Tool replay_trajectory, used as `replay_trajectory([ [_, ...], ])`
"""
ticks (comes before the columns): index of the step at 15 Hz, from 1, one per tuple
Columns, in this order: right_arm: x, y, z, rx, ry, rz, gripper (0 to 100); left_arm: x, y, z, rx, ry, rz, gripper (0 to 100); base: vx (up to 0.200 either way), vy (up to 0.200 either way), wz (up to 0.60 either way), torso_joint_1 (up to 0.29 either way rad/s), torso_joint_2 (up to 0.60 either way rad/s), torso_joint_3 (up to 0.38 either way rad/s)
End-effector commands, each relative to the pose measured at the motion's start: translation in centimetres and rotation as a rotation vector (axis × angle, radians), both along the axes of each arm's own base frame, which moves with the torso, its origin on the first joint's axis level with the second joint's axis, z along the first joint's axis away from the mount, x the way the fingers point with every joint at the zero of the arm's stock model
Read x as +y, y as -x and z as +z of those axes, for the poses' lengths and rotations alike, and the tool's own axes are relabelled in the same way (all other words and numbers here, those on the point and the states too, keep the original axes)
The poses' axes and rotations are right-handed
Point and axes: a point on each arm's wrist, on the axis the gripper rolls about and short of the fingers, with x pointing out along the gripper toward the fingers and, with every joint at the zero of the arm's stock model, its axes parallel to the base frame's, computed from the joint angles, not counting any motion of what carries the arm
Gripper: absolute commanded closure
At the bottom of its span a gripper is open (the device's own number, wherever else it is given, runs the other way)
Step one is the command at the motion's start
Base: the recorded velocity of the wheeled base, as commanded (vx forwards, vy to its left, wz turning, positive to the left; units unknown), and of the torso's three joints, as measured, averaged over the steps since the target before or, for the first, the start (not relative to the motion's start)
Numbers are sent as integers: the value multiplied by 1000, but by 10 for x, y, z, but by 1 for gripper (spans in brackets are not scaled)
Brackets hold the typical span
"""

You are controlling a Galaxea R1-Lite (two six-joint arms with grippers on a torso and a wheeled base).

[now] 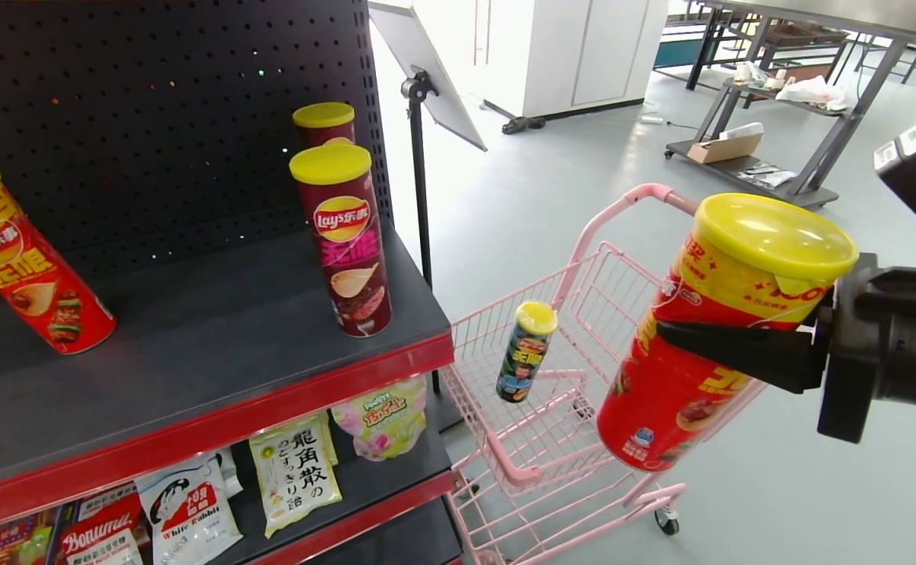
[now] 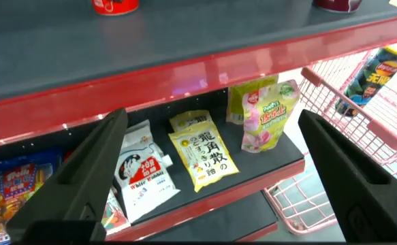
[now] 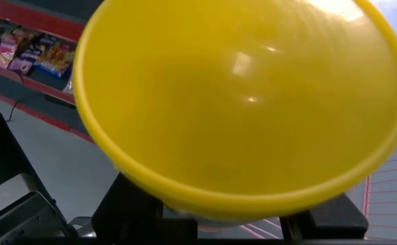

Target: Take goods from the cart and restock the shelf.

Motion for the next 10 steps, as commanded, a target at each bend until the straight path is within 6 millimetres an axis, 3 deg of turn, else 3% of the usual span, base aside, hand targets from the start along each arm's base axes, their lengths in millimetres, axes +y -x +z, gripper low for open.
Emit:
replay_trajectory([
  [1,0,-1,-1,3,2,0,100,0,0,0,2,0,1,0,0,0,0,163,-388,-246],
  [4,1,-1,-1,3,2,2,100,0,0,0,2,0,1,0,0,0,0,160,-372,-220],
  [10,1,-1,-4,11,7,-2,100,0,0,0,2,0,1,0,-200,0,0,41,-84,-53],
])
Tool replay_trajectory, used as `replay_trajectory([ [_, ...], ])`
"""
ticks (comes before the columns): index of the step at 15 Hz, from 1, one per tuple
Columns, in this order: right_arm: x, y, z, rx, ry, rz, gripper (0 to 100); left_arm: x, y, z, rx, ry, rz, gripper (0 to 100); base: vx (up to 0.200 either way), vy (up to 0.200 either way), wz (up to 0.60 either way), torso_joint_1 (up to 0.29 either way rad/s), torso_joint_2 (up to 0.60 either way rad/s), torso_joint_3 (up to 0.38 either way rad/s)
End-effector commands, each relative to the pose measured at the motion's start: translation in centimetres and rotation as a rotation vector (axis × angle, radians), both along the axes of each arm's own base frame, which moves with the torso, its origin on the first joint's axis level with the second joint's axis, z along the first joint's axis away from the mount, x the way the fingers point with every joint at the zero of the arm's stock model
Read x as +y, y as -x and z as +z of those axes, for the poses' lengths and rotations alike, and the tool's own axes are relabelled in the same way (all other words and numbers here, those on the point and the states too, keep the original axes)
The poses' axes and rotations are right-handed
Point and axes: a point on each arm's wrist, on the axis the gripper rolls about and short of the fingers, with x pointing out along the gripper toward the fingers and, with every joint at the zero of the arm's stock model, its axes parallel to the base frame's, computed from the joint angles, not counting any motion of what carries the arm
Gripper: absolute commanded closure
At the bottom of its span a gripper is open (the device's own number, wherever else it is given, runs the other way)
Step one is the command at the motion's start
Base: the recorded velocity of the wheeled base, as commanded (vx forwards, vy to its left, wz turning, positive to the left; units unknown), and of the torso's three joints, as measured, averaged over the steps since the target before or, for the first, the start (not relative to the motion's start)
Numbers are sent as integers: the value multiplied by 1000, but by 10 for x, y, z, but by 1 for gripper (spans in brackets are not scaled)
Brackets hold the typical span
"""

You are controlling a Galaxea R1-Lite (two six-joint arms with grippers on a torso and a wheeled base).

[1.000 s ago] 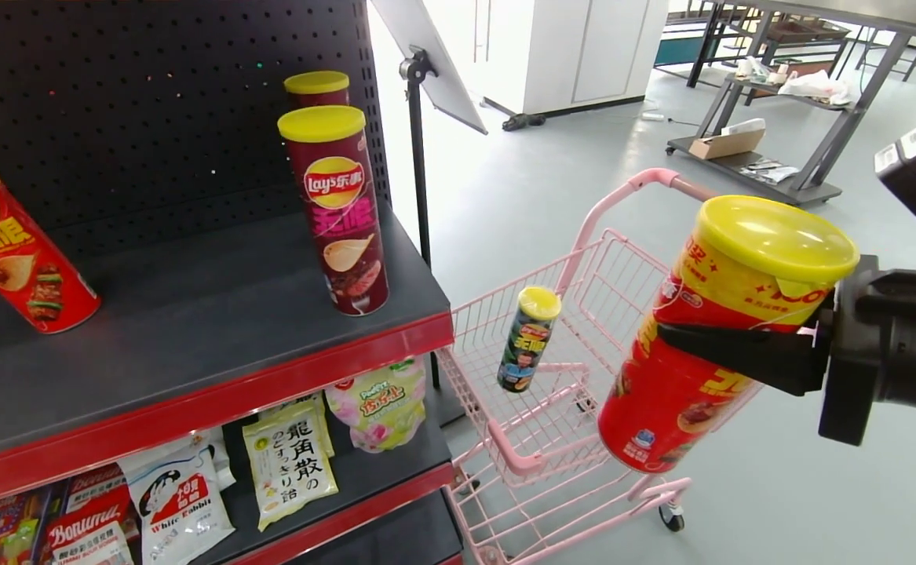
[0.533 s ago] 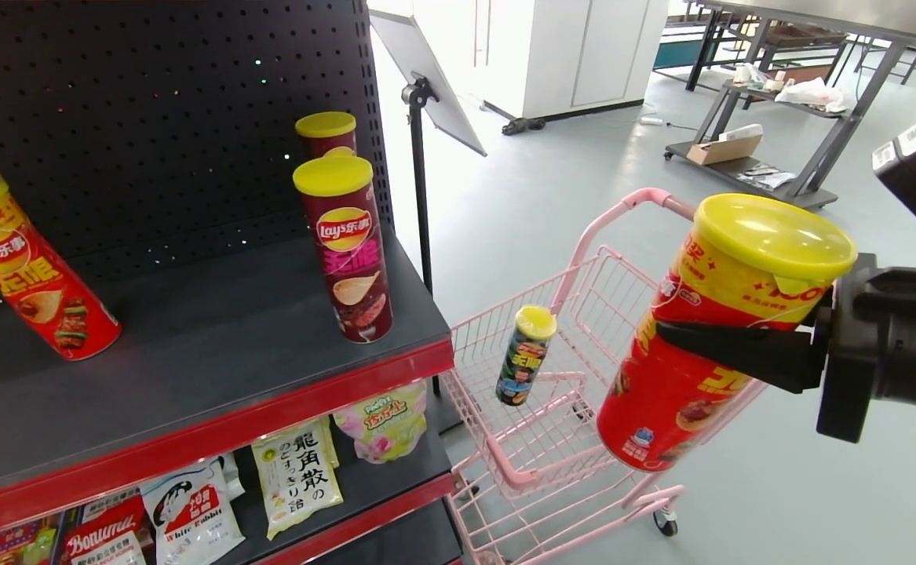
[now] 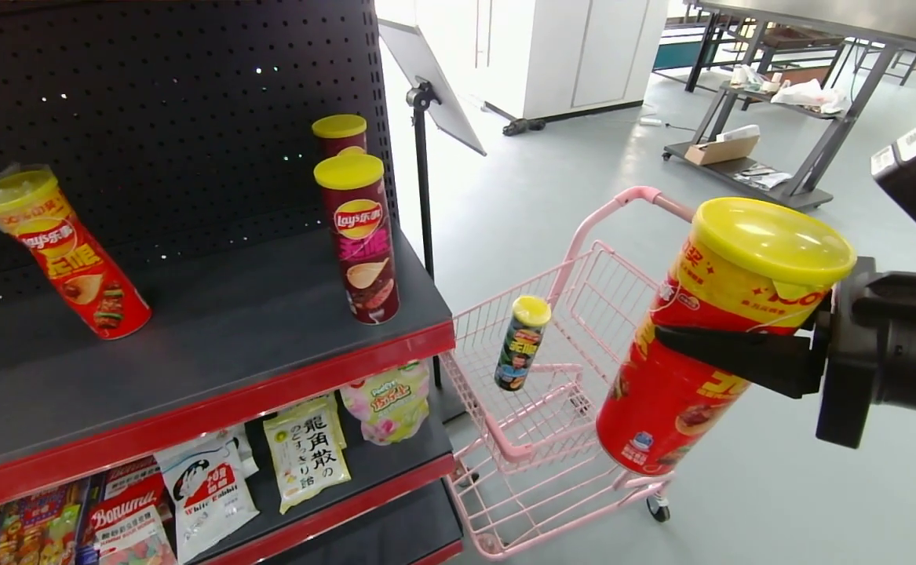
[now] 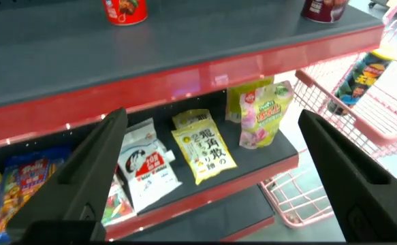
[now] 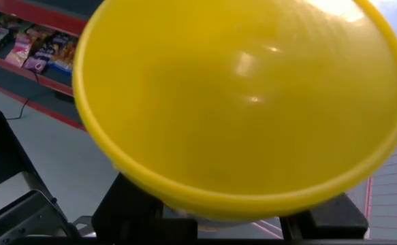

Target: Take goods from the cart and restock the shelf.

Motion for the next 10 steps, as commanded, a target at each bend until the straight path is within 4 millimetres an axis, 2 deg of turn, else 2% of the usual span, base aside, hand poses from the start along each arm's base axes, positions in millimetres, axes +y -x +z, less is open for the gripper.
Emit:
replay_trajectory([
  [1,0,0,-2,5,4,-1,100,0,0,0,2,1,1,0,0,0,0,0,0,0],
  [2,0,0,-2,5,4,0,100,0,0,0,2,1,1,0,0,0,0,0,0,0],
  [10,0,-1,-3,9,7,-1,100,0,0,0,2,1,1,0,0,0,600,3,-2,0],
])
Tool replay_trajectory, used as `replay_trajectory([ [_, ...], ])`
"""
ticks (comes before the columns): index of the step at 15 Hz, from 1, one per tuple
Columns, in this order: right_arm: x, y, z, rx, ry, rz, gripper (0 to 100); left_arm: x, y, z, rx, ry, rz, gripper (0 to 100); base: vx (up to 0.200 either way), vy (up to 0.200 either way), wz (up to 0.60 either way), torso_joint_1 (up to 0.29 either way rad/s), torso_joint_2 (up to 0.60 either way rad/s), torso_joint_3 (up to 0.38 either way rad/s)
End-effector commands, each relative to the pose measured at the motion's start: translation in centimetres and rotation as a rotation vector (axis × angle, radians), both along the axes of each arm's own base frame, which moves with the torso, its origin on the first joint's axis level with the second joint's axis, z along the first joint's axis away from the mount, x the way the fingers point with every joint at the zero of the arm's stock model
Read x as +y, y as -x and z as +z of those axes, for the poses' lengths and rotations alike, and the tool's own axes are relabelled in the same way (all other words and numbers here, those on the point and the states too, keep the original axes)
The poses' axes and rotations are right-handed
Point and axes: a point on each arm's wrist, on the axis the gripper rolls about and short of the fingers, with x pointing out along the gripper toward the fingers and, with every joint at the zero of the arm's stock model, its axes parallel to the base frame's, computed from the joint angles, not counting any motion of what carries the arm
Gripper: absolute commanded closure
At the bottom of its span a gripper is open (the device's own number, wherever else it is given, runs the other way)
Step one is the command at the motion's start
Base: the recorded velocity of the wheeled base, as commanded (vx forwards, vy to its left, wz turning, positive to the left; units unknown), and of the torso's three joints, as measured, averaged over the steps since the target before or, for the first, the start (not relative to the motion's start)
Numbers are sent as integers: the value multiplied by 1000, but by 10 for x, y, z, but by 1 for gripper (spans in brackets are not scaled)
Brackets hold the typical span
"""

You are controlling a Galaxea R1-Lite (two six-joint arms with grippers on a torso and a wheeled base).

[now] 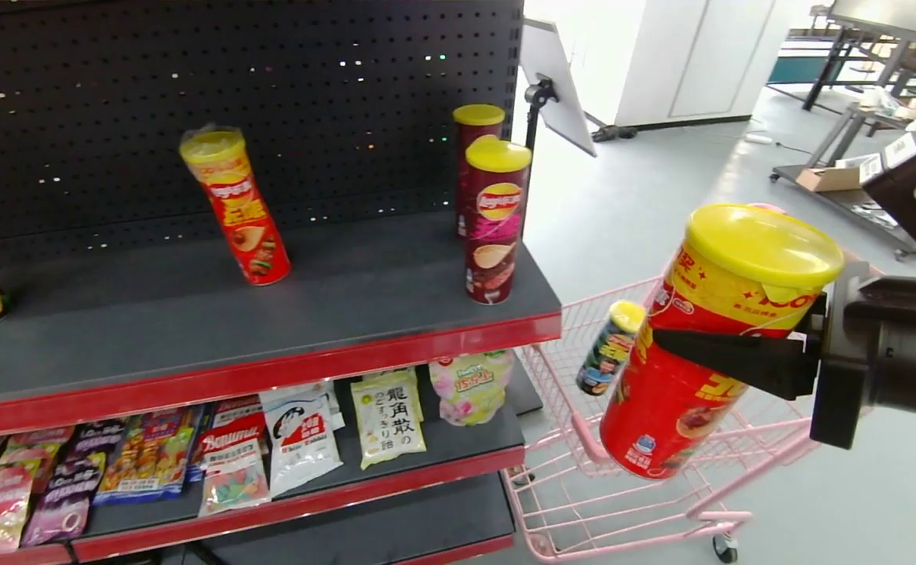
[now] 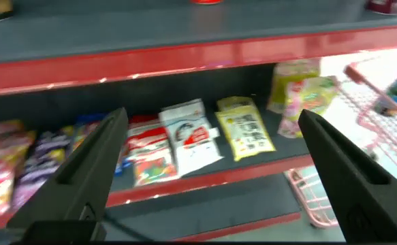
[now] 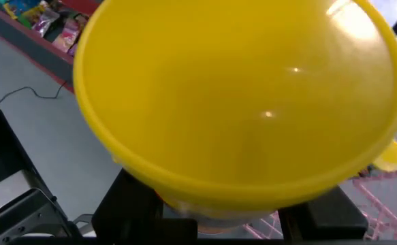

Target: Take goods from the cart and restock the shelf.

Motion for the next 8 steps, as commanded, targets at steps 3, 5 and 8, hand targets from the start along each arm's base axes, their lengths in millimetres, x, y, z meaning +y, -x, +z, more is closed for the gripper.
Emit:
replay_trajectory([
  [3,0,1,-4,10,9,1,100,0,0,0,2,0,-1,0,0,0,400,5,5,-2],
  [5,-1,2,-5,0,21,6,100,0,0,0,2,0,0,0,0,0,0,0,0,0],
  [8,-2,8,-7,-20,34,45,100,0,0,0,2,0,0,0,0,0,0,0,0,0],
])
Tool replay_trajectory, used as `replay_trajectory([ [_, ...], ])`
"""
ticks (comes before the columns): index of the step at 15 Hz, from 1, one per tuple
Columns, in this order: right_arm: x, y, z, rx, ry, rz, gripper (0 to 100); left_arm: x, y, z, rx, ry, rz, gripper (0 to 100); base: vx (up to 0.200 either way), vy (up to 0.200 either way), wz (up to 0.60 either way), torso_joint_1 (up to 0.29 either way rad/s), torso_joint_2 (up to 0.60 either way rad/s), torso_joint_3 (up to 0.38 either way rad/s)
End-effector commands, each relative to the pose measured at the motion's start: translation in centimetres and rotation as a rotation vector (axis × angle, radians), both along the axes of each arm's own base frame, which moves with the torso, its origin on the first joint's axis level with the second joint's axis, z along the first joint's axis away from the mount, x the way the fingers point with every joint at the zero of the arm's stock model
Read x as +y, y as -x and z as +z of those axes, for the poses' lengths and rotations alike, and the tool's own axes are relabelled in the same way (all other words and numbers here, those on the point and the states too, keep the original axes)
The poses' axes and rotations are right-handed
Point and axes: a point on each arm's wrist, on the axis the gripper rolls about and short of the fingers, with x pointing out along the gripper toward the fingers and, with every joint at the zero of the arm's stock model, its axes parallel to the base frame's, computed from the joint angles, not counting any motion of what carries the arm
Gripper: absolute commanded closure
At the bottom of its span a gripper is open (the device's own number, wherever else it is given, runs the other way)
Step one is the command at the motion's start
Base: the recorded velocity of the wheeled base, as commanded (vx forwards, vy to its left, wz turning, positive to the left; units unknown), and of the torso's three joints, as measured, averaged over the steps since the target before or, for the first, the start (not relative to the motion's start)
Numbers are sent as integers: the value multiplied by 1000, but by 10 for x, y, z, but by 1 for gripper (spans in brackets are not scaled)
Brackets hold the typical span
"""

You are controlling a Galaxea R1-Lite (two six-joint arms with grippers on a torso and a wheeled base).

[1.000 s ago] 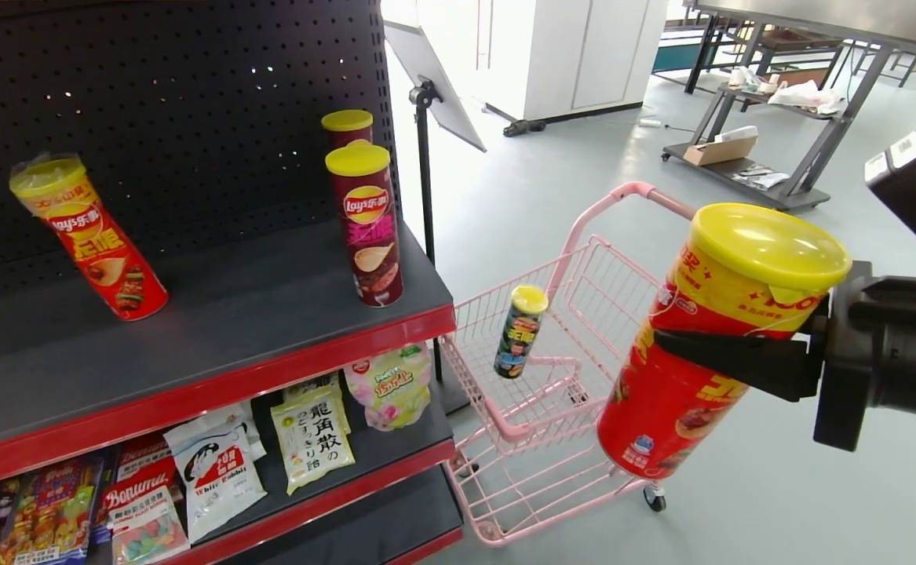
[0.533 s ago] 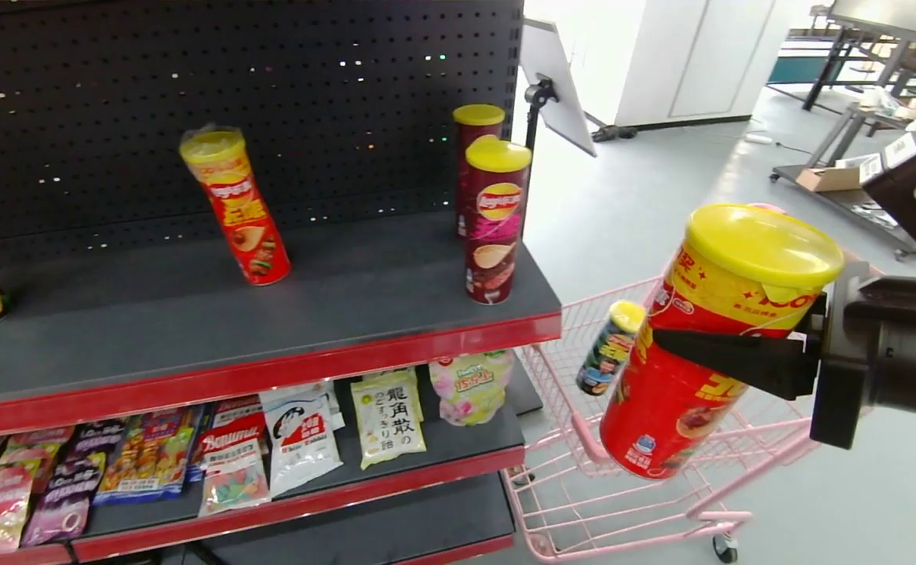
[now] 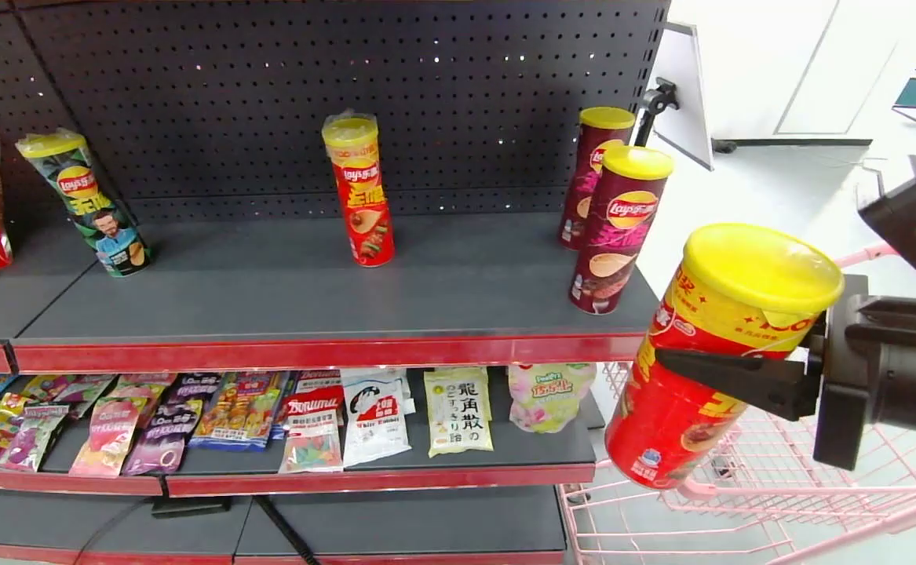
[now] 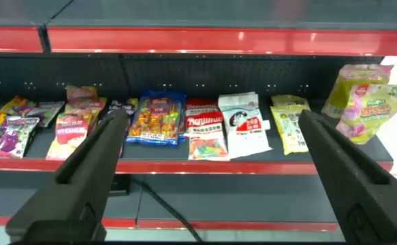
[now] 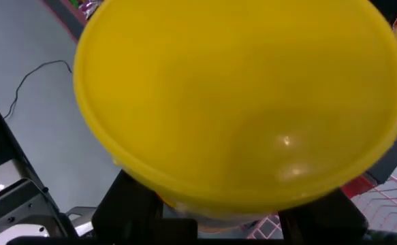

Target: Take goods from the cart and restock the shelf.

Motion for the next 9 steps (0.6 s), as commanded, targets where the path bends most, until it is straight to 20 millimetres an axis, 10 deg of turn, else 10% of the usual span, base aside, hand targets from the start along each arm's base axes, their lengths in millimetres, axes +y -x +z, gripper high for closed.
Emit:
replay_trajectory([
  [1,3,8,-2,2,-3,54,100,0,0,0,2,0,1,0,0,200,0,2,2,2],
  [9,11,7,-4,-50,-17,110,100,0,0,0,2,0,1,0,0,200,0,1,2,3],
])
